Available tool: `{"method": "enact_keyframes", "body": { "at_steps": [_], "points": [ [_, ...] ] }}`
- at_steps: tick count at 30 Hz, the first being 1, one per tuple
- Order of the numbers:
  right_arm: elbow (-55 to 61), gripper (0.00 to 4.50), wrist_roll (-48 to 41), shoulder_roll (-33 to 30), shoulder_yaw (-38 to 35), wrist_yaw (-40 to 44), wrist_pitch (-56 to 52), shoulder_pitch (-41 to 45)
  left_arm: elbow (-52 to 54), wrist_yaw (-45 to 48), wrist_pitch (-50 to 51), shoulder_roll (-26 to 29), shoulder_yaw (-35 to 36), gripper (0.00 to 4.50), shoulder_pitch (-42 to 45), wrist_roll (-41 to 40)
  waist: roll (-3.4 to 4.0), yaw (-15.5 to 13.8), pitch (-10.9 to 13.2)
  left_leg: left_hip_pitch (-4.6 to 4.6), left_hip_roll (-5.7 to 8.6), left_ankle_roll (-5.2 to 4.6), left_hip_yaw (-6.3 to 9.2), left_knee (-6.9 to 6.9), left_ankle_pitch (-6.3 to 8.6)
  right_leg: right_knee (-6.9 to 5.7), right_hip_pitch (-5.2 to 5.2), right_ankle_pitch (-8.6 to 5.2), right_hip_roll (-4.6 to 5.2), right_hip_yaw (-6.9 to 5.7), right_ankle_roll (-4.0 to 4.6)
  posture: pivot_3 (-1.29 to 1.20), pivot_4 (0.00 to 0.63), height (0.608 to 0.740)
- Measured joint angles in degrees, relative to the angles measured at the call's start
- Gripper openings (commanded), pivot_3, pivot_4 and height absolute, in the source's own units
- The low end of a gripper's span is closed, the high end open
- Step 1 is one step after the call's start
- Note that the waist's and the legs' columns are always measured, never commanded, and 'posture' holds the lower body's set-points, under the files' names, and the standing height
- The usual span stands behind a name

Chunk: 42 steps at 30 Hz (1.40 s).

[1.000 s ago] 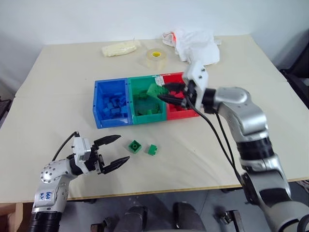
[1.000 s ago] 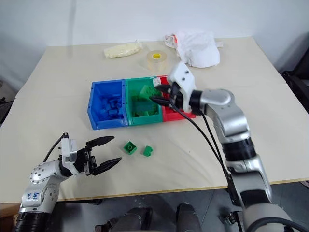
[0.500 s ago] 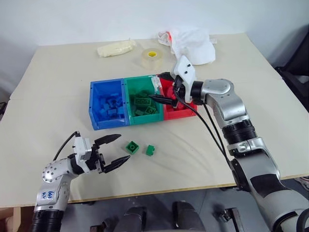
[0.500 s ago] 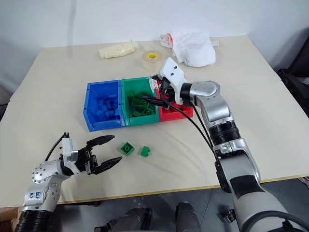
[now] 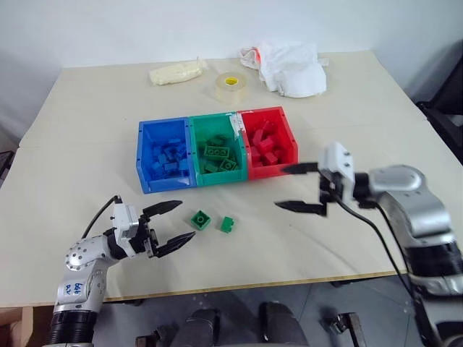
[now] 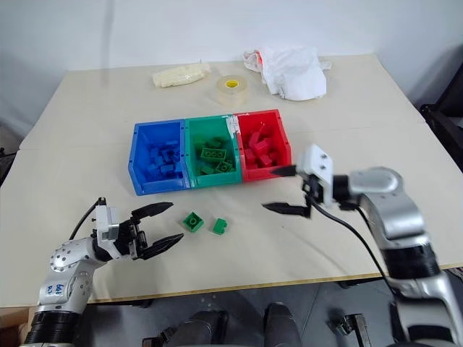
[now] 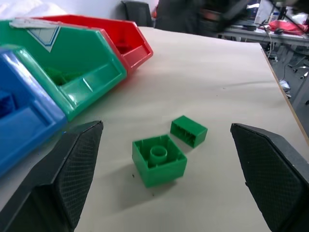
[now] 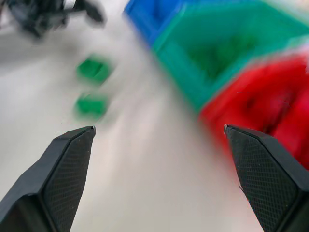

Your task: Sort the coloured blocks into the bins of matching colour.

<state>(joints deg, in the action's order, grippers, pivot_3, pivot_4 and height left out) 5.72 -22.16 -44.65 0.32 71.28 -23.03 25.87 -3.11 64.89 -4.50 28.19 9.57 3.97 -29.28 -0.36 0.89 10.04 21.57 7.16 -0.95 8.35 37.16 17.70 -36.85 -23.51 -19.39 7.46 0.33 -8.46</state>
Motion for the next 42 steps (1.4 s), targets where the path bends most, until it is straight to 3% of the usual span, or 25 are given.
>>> {"method": "enact_keyframes", "body": {
  "at_steps": [4, 8, 14, 26, 30, 35, 42],
  "points": [
    [3.4, 4.45, -0.9, -6.4, -4.8, 1.9, 0.1, -10.9, 0.0, 0.3, -0.1, 0.1, 0.5, 4.5, -1.0, 0.0, 0.0, -0.8, 0.0, -0.01, -0.03, -0.02, -0.15, 0.03, 0.01, 0.04, 0.01, 0.0, -0.01, 0.05, 0.0, 0.0, 0.15, 0.74],
    [5.8, 4.45, -2.3, -8.5, -8.8, 1.5, -1.3, -16.7, 0.0, 0.3, -0.4, 0.7, 1.2, 4.5, -3.2, 0.0, 0.0, -0.9, 0.0, -0.02, -0.05, -0.04, -0.22, 0.09, 0.02, 0.07, 0.04, 0.0, -0.01, 0.08, 0.0, 0.0, 0.15, 0.74],
    [6.6, 4.45, -3.1, -8.4, -9.1, 0.2, -1.7, -14.7, 1.3, -0.8, -0.5, 1.2, 1.7, 4.5, -5.9, 0.1, 0.0, -1.0, 0.0, -0.02, -0.05, -0.07, -0.23, 0.08, 0.03, 0.11, 0.07, 0.0, -0.01, 0.09, 0.0, 0.0, 0.15, 0.74],
    [2.4, 4.45, -3.1, -5.3, -3.7, 1.5, 0.7, -7.9, 13.3, -5.5, 2.7, 6.1, 9.7, 4.5, -22.5, 0.0, 0.0, -1.6, 0.0, -0.02, -0.09, -0.15, -0.25, 0.05, 0.09, 0.48, 0.22, 0.0, -0.01, 0.05, 0.01, 0.0, 0.15, 0.74],
    [0.5, 4.45, -2.3, -3.7, -1.2, 1.6, 1.7, -5.9, 14.4, -7.7, 4.7, 6.5, 8.5, 4.5, -20.0, 0.8, 0.01, -2.4, 0.0, -0.03, -0.07, -0.18, -0.24, 0.06, 0.07, 0.68, 0.33, 0.01, -0.01, 0.03, 0.02, 0.0, 0.15, 0.74],
    [0.6, 4.45, -1.8, -2.2, -0.3, 1.0, 1.9, -4.5, 14.3, -9.9, 7.2, 5.9, 0.9, 4.5, -10.7, 4.1, 0.01, -2.4, 0.0, -0.02, -0.05, -0.2, -0.22, 0.05, 0.07, 0.74, 0.36, 0.05, -0.01, 0.0, -0.03, 0.0, 0.15, 0.74],
    [3.1, 4.45, -1.8, -0.7, -0.4, -2.0, 1.8, -6.5, 4.3, -9.1, 6.2, 2.9, -9.4, 4.5, 4.1, 10.5, 0.01, -2.0, 0.0, -0.03, -0.07, -0.16, -0.29, 0.04, 0.09, 0.32, 0.11, 0.06, -0.02, 0.01, -0.06, 0.0, 0.15, 0.74]
  ]
}}
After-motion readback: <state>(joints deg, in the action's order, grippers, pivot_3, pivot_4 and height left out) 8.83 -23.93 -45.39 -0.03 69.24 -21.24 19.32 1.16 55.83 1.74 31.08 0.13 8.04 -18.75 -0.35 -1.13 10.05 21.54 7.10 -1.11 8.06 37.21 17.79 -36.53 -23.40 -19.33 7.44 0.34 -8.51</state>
